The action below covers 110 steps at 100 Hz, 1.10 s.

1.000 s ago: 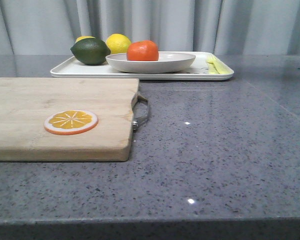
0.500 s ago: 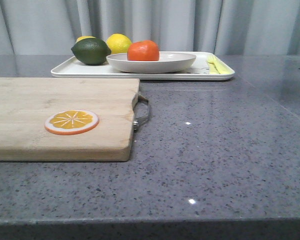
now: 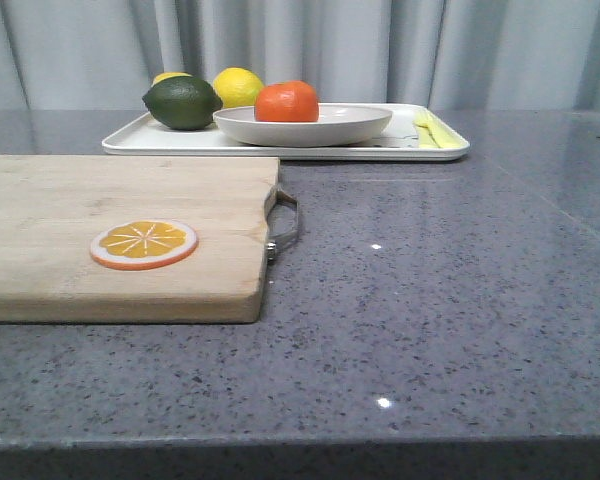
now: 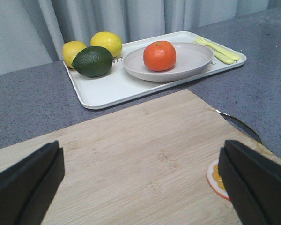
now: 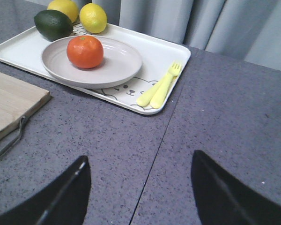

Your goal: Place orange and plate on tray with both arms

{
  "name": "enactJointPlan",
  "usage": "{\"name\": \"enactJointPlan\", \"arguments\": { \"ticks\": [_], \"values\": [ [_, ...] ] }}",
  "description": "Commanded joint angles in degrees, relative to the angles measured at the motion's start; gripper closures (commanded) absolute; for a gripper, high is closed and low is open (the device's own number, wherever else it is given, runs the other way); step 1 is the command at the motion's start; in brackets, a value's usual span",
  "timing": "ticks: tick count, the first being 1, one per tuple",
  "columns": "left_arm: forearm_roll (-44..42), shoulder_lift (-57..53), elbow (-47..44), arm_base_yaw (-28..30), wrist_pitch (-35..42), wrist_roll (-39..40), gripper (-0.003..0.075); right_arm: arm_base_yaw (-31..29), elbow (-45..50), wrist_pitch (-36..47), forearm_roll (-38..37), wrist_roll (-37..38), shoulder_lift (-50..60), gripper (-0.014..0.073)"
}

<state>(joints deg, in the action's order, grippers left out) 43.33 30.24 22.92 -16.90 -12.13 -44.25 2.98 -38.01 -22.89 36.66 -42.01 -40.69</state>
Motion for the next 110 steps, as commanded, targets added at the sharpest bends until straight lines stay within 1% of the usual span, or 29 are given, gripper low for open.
{"name": "enactJointPlan", "arguments": {
  "ticks": [1, 19, 24, 29, 33, 38, 45, 48, 52, 55, 57, 59, 64, 68, 110],
  "values": [
    [2.55, -0.01, 1.73, 0.26, 4.68, 0.38, 0.0083, -0.22, 3.09, 7.16, 1.52, -1.02, 5.11, 0.0130],
    [4.04, -0.01, 1.73, 0.26, 6.64, 0.38, 0.0085, -0.22, 10.81, 10.60, 1.52, -1.23, 13.51, 0.0130],
    [4.04, -0.01, 1.73, 0.26, 6.65, 0.38, 0.0100, -0.22, 12.20, 11.44, 1.52, -1.23, 15.76, 0.0137],
    [4.04, -0.01, 1.73, 0.26, 6.75, 0.38, 0.0133, -0.22, 13.17, 11.92, 1.52, -1.23, 17.26, 0.0167],
    [4.04, -0.01, 1.73, 0.26, 6.75, 0.38, 0.0162, -0.22, 13.65, 11.98, 1.52, -1.23, 18.03, 0.0211],
    [4.04, -0.01, 1.73, 0.26, 6.75, 0.38, 0.0213, -0.22, 13.78, 11.87, 1.52, -1.23, 18.70, 0.0283],
    [4.04, -0.01, 1.73, 0.26, 6.75, 0.38, 0.0306, -0.22, 13.78, 11.87, 1.52, -1.23, 18.70, 0.0417],
    [4.04, -0.01, 1.73, 0.26, 6.75, 0.38, 0.0359, -0.22, 13.78, 11.81, 1.52, -1.23, 18.70, 0.0492],
    [4.04, -0.01, 1.73, 0.26, 6.75, 0.38, 0.0418, -0.22, 13.78, 11.75, 1.52, -1.23, 18.70, 0.0567],
    [4.04, -0.01, 1.73, 0.26, 6.75, 0.38, 0.0482, -0.22, 13.78, 11.75, 1.52, -1.23, 18.70, 0.0638],
    [4.04, -0.01, 1.73, 0.26, 6.75, 0.38, 0.0522, -0.22, 13.78, 11.75, 1.52, -1.23, 18.70, 0.0666],
    [4.04, -0.01, 1.73, 0.26, 6.75, 0.38, 0.0550, -0.22, 13.78, 11.80, 1.58, -1.23, 18.70, 0.0662],
    [4.04, -0.01, 1.73, 0.26, 6.75, 0.38, 0.0665, -0.22, 13.78, 11.80, 1.58, -1.23, 18.70, 0.0659],
    [4.04, -0.01, 1.73, 0.26, 6.75, 0.38, 0.0735, -0.22, 13.78, 11.74, 1.58, -1.23, 18.70, 0.0662],
    [4.04, -0.01, 1.73, 0.26, 6.89, 0.38, 0.0740, -0.22, 13.78, 11.22, 1.58, -1.23, 18.70, 0.0662]
  ]
}}
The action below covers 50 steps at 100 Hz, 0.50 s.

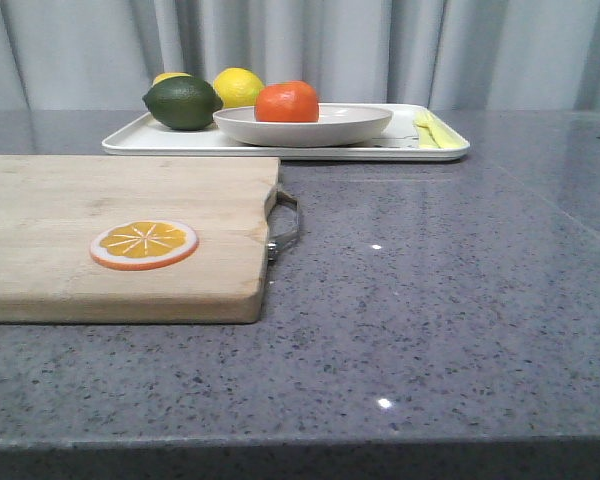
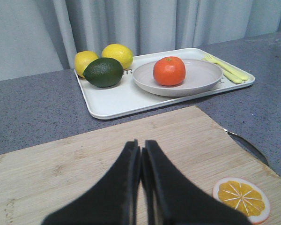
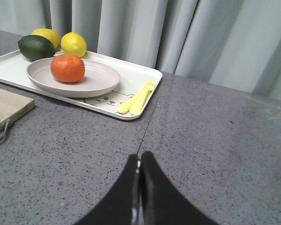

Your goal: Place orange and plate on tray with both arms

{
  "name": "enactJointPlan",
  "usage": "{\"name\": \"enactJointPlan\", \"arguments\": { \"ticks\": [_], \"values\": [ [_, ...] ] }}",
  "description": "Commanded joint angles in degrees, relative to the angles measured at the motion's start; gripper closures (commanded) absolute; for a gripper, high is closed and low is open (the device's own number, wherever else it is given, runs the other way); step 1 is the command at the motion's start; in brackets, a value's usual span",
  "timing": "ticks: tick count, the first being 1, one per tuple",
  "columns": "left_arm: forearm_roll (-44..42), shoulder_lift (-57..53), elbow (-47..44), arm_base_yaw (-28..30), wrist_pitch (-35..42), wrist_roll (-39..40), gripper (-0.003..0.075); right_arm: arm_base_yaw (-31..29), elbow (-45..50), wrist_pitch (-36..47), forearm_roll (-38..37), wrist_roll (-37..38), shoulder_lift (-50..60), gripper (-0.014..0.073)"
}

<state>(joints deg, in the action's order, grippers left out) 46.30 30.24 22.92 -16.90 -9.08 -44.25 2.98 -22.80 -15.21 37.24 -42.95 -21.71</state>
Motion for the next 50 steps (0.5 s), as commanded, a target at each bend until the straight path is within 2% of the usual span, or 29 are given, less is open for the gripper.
{"name": "enactJointPlan", "arguments": {
  "ticks": [1, 50],
  "values": [
    [1.07, -0.01, 1.73, 0.26, 3.84, 0.38, 0.0740, -0.22, -1.44, 3.55, 0.99, -0.29, -0.28, 0.0662],
    [0.39, -0.11, 1.51, 0.26, 4.05, 0.38, 0.0740, -0.22, -1.44, 3.55, 0.99, -0.29, -0.28, 0.0662]
  ]
}}
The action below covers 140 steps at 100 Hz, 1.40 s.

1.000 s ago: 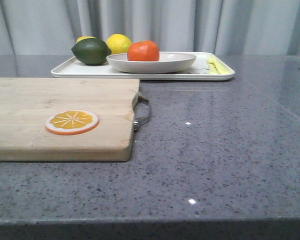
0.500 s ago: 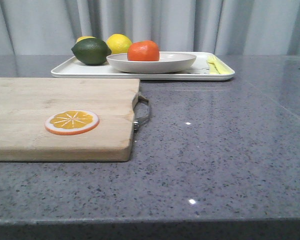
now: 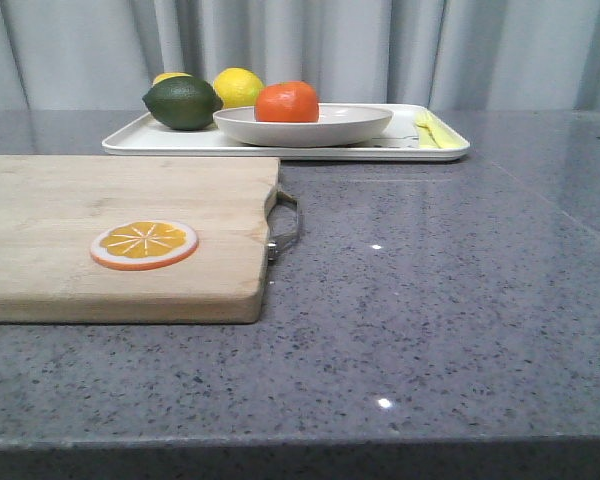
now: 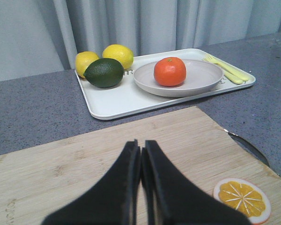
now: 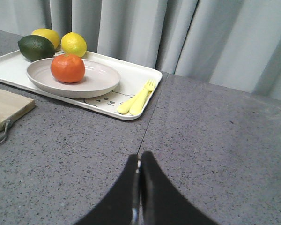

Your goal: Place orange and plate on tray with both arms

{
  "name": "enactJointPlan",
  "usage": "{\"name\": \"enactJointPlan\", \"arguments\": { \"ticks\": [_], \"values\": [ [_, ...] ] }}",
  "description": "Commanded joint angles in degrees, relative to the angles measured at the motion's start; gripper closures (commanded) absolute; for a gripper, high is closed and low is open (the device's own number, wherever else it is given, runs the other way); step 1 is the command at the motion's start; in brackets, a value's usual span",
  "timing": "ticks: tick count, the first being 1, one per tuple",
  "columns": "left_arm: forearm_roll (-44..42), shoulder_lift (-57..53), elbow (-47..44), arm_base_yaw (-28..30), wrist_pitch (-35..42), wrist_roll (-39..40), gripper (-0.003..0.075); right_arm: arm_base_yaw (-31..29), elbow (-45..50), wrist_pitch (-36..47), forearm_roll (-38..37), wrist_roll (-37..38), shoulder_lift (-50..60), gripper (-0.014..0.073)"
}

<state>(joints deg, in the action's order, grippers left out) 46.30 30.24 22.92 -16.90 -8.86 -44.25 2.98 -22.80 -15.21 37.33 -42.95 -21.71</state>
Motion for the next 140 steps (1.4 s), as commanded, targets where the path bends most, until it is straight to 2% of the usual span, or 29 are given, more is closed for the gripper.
{"name": "enactJointPlan", "arguments": {
  "ticks": [1, 8, 13, 20, 25, 30, 37, 56, 78, 100, 128, 140],
  "values": [
    [0.09, -0.11, 1.51, 0.26, 3.82, 0.38, 0.0740, -0.22, -1.44, 3.55, 0.90, -0.29, -0.28, 0.0662],
    [-4.52, -0.98, 1.51, 0.26, 4.54, 1.00, 0.0740, -0.22, -1.44, 3.55, 0.90, -0.29, -0.28, 0.0662],
    [-8.90, -2.03, 1.11, 0.26, 5.43, 4.94, 0.0740, -0.22, -1.44, 3.55, 0.90, -0.29, -0.28, 0.0662],
    [-20.77, -4.11, -0.38, 0.26, 7.49, 17.40, 0.0740, -0.22, -1.44, 3.55, 0.90, -0.29, -0.28, 0.0662],
    [-34.28, -5.96, -1.99, 0.50, 8.11, 32.95, 0.0740, -0.22, -1.44, 3.55, 0.90, -0.29, -0.28, 0.0662],
    [-47.08, -8.14, -4.25, 1.54, 8.11, 44.97, 0.0740, -0.22, -1.44, 3.55, 0.90, -0.29, -0.28, 0.0662],
    [-51.10, -10.22, -7.56, 3.96, 8.11, 51.30, 0.0740, -0.22, -1.44, 3.55, 0.90, -0.29, -0.28, 0.0662],
    [-51.10, -17.60, -15.50, 10.63, 8.11, 51.71, 0.0741, -0.22, -1.44, 3.55, 0.90, -0.29, -0.28, 0.0662],
    [-51.10, -26.52, -21.53, 14.81, 8.01, 51.71, 0.0741, -0.22, -1.44, 3.55, 0.90, -0.29, -0.28, 0.0662],
    [-51.49, -32.56, -23.50, 16.10, 6.02, 51.61, 0.0741, -0.22, -1.44, 3.55, 0.90, -0.29, -0.28, 0.0662],
    [-51.75, -32.44, -23.50, 16.10, 6.03, 51.75, 0.0741, -0.22, -1.44, 3.55, 0.90, -0.29, -0.28, 0.0662],
    [-47.61, -32.44, -23.50, 16.10, 9.92, 51.88, 0.0741, -0.22, -1.44, 3.55, 0.90, -0.29, -0.28, 0.0662]
  ]
}}
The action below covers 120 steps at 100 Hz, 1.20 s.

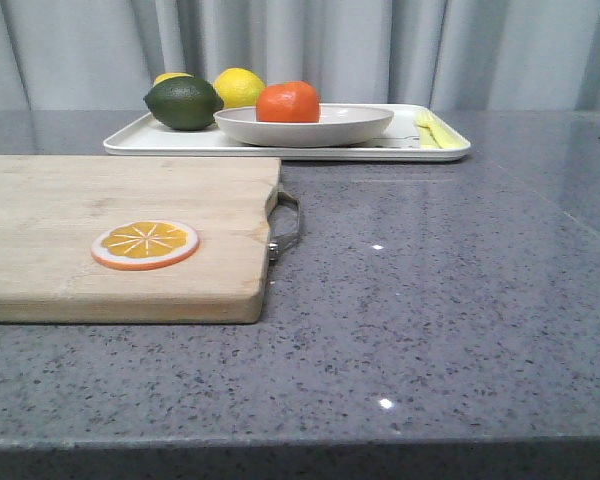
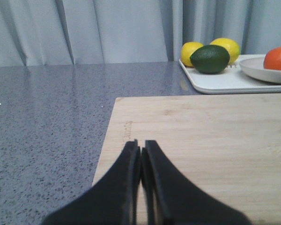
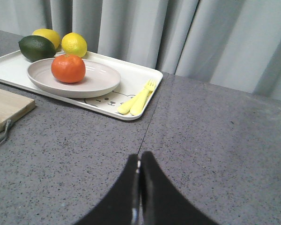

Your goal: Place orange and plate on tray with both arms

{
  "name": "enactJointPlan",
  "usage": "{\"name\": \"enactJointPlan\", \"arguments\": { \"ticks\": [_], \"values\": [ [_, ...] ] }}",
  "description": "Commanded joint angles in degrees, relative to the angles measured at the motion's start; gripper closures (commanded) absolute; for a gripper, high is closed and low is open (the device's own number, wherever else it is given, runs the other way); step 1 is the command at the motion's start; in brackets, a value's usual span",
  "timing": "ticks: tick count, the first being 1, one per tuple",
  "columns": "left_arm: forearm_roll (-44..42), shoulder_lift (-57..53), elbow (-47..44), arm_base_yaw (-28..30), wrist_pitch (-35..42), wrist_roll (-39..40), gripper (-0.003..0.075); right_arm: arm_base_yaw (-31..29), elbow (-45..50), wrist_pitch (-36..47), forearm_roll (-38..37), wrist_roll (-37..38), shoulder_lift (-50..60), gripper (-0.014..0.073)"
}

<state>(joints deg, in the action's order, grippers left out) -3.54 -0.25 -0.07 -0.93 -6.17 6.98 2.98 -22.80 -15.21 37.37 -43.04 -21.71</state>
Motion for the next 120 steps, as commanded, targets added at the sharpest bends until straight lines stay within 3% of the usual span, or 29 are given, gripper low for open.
{"name": "enactJointPlan", "arguments": {
  "ticks": [1, 80, 89, 108, 120],
  "values": [
    [2.23, -1.95, -0.50, 0.12, 7.50, 0.66, 0.0740, -0.22, -1.44, 3.55, 0.86, -0.20, -0.28, 0.0662],
    [2.23, -1.95, -0.50, 0.12, 7.72, 0.66, 0.0741, 1.24, 1.23, 6.15, -0.68, 0.99, 2.18, 0.0662],
    [2.23, -1.95, -0.50, 0.12, 7.72, 0.66, 0.0741, 2.48, 4.33, 9.00, -9.72, 8.84, 4.66, 0.0662],
    [2.23, -1.95, -0.50, 0.12, 7.72, 0.66, 0.0741, 2.54, 12.58, 13.81, -36.02, 37.84, 13.19, 0.0662],
    [2.23, -1.95, -0.50, 0.12, 7.72, 0.66, 0.0741, 2.48, 17.55, 14.23, -42.88, 46.95, 19.61, 0.0662]
  ]
}}
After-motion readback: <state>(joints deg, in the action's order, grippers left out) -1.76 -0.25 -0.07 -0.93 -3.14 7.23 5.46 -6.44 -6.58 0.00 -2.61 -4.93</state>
